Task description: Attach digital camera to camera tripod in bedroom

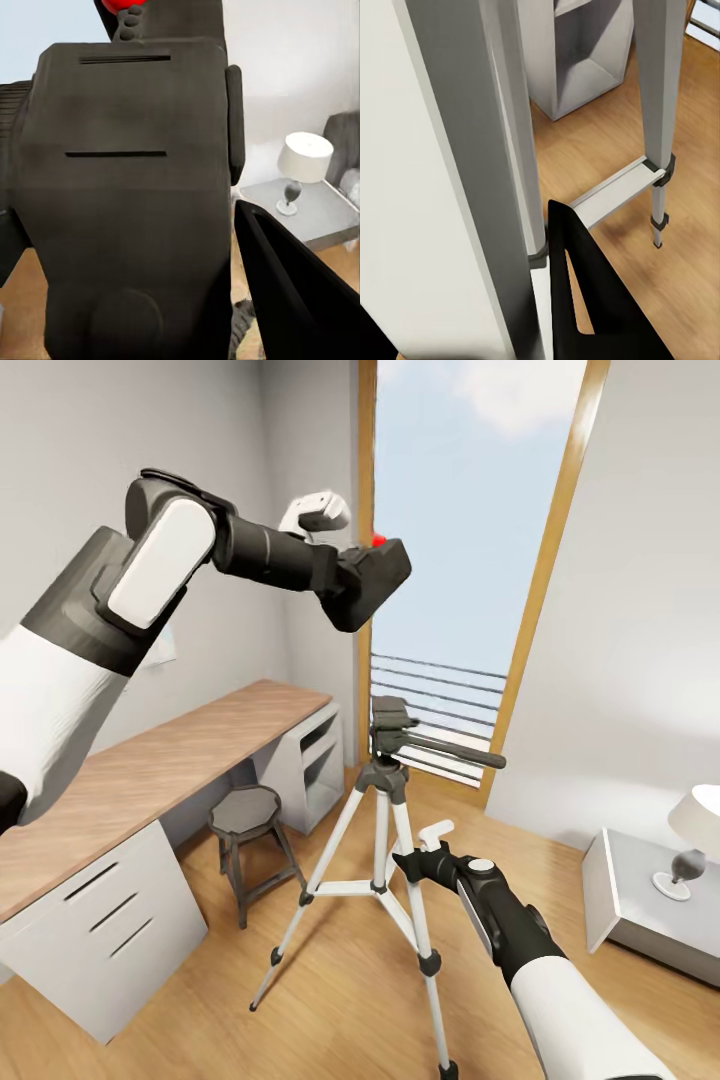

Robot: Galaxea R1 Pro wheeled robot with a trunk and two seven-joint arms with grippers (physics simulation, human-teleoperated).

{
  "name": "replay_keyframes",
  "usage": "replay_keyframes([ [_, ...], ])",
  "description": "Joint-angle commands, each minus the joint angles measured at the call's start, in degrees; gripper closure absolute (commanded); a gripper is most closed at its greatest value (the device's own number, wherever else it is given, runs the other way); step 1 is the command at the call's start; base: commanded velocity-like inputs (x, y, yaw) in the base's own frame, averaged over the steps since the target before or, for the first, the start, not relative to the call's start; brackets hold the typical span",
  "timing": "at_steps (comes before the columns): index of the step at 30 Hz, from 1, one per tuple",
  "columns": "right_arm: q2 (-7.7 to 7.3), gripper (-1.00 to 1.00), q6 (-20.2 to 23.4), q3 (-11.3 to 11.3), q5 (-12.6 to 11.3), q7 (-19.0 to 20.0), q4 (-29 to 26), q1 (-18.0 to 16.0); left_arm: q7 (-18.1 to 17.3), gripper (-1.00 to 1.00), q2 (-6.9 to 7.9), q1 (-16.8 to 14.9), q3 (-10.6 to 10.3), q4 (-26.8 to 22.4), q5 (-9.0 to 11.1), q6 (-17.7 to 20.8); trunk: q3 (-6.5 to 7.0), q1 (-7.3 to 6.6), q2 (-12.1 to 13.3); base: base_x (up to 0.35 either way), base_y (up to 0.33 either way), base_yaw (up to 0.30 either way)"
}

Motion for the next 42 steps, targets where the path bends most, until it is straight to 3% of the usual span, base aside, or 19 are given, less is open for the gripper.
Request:
replay_keyframes([
  [1,0.01,1.00,0.20,-0.16,1.49,0.33,1.47,-0.03,-2.90,1.00,0.12,-0.10,-0.46,0.71,-3.88,-0.19,-0.14,0.05,-0.11,0.000,0.000,0.000],
  [2,0.01,1.00,0.20,-0.17,1.49,0.33,1.47,-0.03,-3.19,1.00,0.10,-0.10,-0.53,0.77,-5.17,-0.28,-0.14,0.05,-0.11,0.000,0.000,0.000],
  [3,0.01,1.00,0.20,-0.16,1.49,0.33,1.47,-0.03,-3.62,1.00,-0.02,-0.10,-0.58,0.85,-8.40,-0.45,-0.14,0.05,-0.11,0.000,0.000,0.000],
  [5,0.01,1.00,0.20,-0.16,1.49,0.33,1.47,-0.03,-3.89,1.00,-0.13,-0.10,-0.56,0.90,-12.14,-0.48,-0.14,0.05,-0.11,0.000,0.000,0.000],
  [6,0.01,1.00,0.20,-0.17,1.49,0.33,1.47,-0.03,-4.21,1.00,-0.25,-0.10,-0.55,0.96,-15.64,-0.40,-0.14,0.05,-0.11,0.000,0.000,0.000],
  [11,0.01,1.00,0.20,-0.15,1.49,0.33,1.47,-0.03,-5.05,1.00,-0.29,-0.10,-0.47,0.98,-21.95,-0.38,-0.14,0.05,-0.11,0.000,0.000,0.000],
  [16,0.01,1.00,0.20,-0.18,1.49,0.33,1.47,-0.03,-5.50,1.00,-0.28,-0.10,-0.45,1.00,-22.30,-0.57,-0.14,0.05,-0.11,0.000,0.000,0.000],
  [20,0.01,1.00,0.20,-0.17,1.49,0.33,1.47,-0.03,-8.00,1.00,-0.20,-0.10,-0.45,1.46,-19.32,-0.72,-0.14,0.05,-0.11,0.000,0.000,0.000],
  [23,0.01,1.00,0.20,-0.18,1.49,0.33,1.47,-0.03,-14.61,1.00,-0.22,-0.10,-0.58,2.93,-16.18,-0.85,-0.14,0.05,-0.11,0.000,0.000,0.000],
  [26,0.01,1.00,0.20,-0.16,1.49,0.33,1.47,-0.03,-19.99,1.00,-0.18,-0.10,-0.83,4.81,-15.70,-0.87,-0.14,0.05,-0.11,0.000,0.000,0.000],
  [34,0.01,1.00,0.20,-0.12,1.47,0.33,1.47,-0.03,-28.43,1.00,0.18,-0.10,-3.80,6.60,-17.95,-0.88,-0.14,0.05,-0.11,0.000,0.000,0.000],
  [42,0.01,1.00,0.20,-0.11,1.49,0.33,1.39,-0.03,-34.94,1.00,0.47,-0.10,-5.53,7.96,-23.39,-2.06,-0.14,0.05,-0.11,0.000,0.000,0.000],
])
